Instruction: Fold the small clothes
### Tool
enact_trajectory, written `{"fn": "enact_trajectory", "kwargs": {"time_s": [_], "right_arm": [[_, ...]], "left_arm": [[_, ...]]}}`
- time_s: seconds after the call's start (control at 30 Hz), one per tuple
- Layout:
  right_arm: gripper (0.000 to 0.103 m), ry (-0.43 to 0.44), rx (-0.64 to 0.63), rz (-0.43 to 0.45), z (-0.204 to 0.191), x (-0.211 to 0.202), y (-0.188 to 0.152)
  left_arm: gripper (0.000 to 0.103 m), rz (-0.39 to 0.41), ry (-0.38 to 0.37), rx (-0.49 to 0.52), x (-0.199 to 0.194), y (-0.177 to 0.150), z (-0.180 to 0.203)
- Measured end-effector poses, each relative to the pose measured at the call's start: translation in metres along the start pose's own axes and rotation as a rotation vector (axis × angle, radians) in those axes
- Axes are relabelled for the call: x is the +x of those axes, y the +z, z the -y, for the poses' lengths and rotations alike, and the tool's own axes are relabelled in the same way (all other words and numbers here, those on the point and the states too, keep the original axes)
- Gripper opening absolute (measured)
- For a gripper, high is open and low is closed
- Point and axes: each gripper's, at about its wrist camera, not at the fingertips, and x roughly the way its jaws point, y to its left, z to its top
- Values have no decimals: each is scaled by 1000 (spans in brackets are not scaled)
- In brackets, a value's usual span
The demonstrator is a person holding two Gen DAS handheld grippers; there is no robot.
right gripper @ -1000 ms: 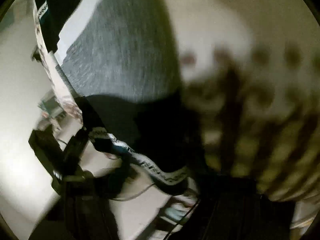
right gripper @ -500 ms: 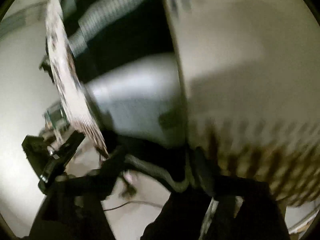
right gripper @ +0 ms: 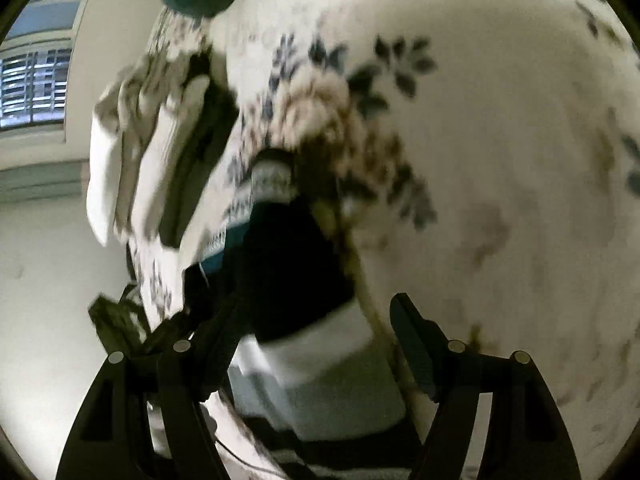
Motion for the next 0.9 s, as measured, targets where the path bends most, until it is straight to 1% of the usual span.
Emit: {"fn": "enact_trajectory", "kwargs": {"time_s": [0.07, 0.1, 0.13, 0.2, 0.23, 0.27, 0.3, 0.33, 0.37, 0.4, 0.43, 0.47, 0.53, 0.57, 0.6, 0.63, 0.67, 0.7, 0.73, 0.77, 0.8, 0.83, 0.87, 0.9], "right_arm": [[75, 21, 22, 0, 2, 0, 1], [75, 22, 28, -7, 5, 1, 10], [75, 19, 33, -14, 4, 9, 16], [75, 19, 53, -41, 8, 28, 16], [75, 38, 69, -58, 9, 38, 15], [63, 76, 79, -77, 9, 48, 20], [16, 88, 80, -80, 7, 57, 22], [9, 43, 78, -71, 6, 62, 22], [8, -9, 87, -51, 10, 61, 23], [3, -26, 102, -29, 15, 58, 24], [3, -50, 123, 3, 20, 54, 27], [3, -57, 128, 7, 23, 53, 29], [3, -63, 96, -30, 20, 55, 30], [4, -103, 49, -37, 12, 53, 30], [8, -144, 14, -32, 7, 46, 29], [12, -181, -15, -17, -1, 39, 29], [19, -220, -43, 16, -10, 27, 26], [30, -223, -58, 55, -16, 16, 24], [37, -198, -75, 96, -22, 6, 20], [52, -146, -102, 110, -32, 3, 20], [59, -95, -129, 83, -42, 10, 22], [59, -40, -161, 6, -51, 27, 23], [58, -21, -171, -39, -56, 39, 25], [58, -29, -180, -80, -59, 57, 29]], "left_arm": [[7, -1, -17, -36, 1, -5, -9], [7, 3, -15, -45, 4, -4, -10], [7, 2, -14, -53, 9, -5, -11], [7, 2, -21, -72, 15, -3, -13], [7, 1, -22, -71, 14, 2, -15], [7, 7, -22, -57, 17, 3, -15], [7, 6, -23, -54, 18, 4, -15], [7, -1, -24, -49, 23, 5, -13], [8, -6, -19, -44, 25, 6, -14], [8, -14, -22, -39, 26, 7, -15], [8, -29, -32, -35, 26, 7, -18], [9, -41, -42, -29, 27, 9, -17], [12, -71, -48, -10, 20, 14, -13], [22, -69, -39, 7, 14, 15, -9], [30, -57, -22, 39, 5, 16, -1], [47, -36, -28, 77, -3, 16, 8], [63, -16, -36, 104, -9, 16, 15], [65, 0, -41, 131, -13, 16, 22], [65, 7, -47, 162, -13, 17, 30], [65, -1, -47, 185, -9, 20, 35], [65, -14, -16, 203, 1, 24, 38], [65, -21, 2, 205, 10, 28, 38], [65, -36, 19, 197, 21, 34, 35], [65, -49, 39, 182, 31, 40, 30]]}}
